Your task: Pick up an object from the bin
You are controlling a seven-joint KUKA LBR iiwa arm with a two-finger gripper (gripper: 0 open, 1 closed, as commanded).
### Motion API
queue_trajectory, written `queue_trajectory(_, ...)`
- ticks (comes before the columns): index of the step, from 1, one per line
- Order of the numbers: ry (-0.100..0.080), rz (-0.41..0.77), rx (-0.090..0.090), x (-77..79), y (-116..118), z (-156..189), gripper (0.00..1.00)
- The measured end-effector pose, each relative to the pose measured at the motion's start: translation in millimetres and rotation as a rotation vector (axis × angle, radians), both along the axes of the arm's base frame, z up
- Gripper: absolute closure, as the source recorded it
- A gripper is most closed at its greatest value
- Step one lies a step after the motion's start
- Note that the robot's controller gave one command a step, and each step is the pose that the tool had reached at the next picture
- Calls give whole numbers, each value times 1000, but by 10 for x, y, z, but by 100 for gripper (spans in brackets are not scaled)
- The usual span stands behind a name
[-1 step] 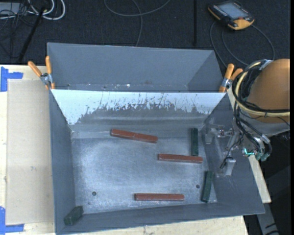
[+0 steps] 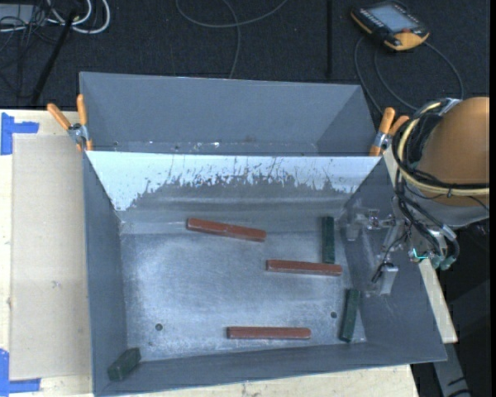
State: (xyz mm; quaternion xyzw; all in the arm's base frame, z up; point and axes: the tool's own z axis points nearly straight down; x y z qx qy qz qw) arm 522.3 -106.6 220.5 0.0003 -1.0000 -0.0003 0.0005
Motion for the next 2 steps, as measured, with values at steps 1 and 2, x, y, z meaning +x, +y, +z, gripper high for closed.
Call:
queue_trajectory(1, -10, 15, -2, 143, 24, -386, 0)
queue_trajectory(2, -4, -31, -1, 183, 383, -1006, 0)
